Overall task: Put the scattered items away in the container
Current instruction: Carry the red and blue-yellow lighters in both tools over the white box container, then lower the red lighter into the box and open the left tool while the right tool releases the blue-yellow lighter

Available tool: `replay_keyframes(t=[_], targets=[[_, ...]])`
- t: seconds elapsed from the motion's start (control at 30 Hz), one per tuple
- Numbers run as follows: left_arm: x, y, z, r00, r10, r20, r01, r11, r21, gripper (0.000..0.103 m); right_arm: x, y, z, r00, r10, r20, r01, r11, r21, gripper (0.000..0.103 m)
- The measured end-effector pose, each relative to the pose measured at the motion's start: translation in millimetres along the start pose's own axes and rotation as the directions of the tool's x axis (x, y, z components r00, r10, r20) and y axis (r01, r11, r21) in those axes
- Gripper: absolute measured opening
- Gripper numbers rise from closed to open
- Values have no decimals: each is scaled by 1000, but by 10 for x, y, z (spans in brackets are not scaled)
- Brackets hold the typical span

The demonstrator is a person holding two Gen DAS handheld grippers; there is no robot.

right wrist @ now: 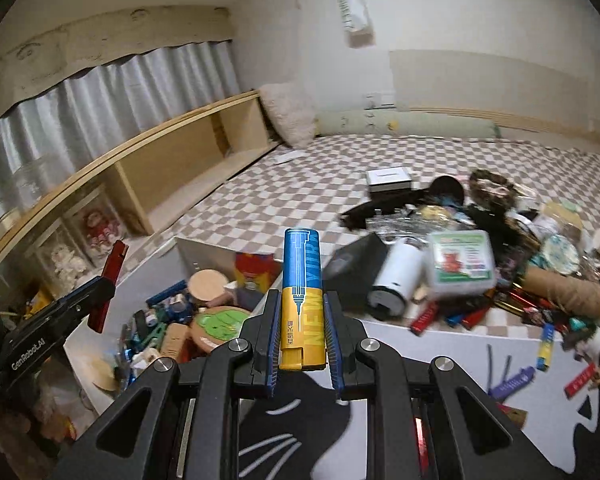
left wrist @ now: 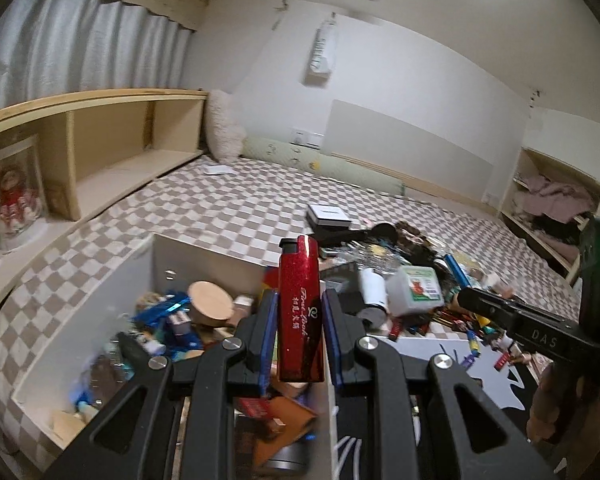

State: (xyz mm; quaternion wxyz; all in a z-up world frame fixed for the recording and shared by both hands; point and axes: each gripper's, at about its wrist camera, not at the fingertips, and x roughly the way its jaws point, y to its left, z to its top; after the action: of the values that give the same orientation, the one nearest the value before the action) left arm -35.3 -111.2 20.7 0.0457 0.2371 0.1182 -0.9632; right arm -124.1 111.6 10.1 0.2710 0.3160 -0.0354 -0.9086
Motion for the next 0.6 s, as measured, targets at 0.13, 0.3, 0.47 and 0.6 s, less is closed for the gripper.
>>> replay_keyframes(t=[0.13, 0.3, 0.47, 0.6], targets=[[-82, 181, 16, 999, 39, 14, -38, 999, -23, 22, 112, 186, 23, 999, 32, -8, -33, 999, -25, 22], [-169, 388, 35, 997, 78, 25, -77, 996, -49, 22, 234, 381, 48, 998, 65, -18, -66, 997, -48, 22], [-212, 564, 37, 993, 112, 23, -110, 991, -73, 22, 336, 566, 64, 995, 93, -28, -95, 993, -67, 22], [-231, 683, 36, 991, 131, 16, -129, 987, -94, 22, 407, 710, 58, 993, 114, -38, -117, 990, -83, 22]])
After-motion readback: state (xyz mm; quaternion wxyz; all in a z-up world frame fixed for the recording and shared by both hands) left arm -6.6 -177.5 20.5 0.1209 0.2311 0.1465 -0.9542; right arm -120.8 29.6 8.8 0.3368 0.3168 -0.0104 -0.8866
